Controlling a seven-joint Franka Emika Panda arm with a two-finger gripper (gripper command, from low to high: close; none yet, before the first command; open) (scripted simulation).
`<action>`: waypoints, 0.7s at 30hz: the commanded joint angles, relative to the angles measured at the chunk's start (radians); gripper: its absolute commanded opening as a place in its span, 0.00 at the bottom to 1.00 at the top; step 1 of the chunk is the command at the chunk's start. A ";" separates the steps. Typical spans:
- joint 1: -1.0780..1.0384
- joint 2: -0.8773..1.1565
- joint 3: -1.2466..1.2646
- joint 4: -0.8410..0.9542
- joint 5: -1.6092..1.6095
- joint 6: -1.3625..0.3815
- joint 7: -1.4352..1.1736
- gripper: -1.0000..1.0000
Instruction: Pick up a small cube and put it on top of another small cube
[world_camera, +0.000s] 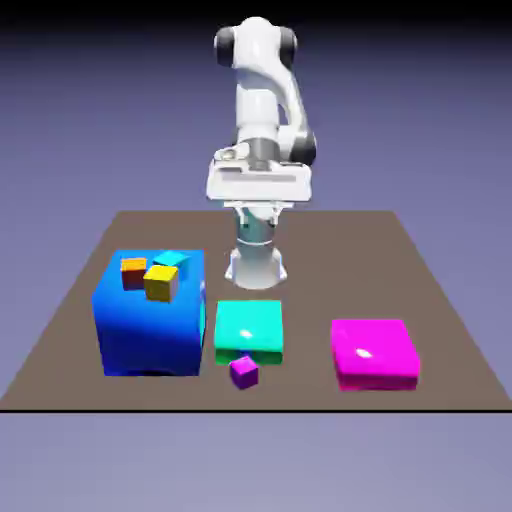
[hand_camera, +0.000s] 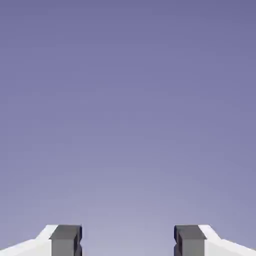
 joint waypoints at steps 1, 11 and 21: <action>0.003 0.036 0.000 0.030 -0.009 -0.040 -0.006 0.50; 0.036 0.399 -0.003 0.330 -0.101 -0.436 -0.071 0.50; 0.070 0.761 -0.006 0.629 -0.193 -0.832 -0.135 0.50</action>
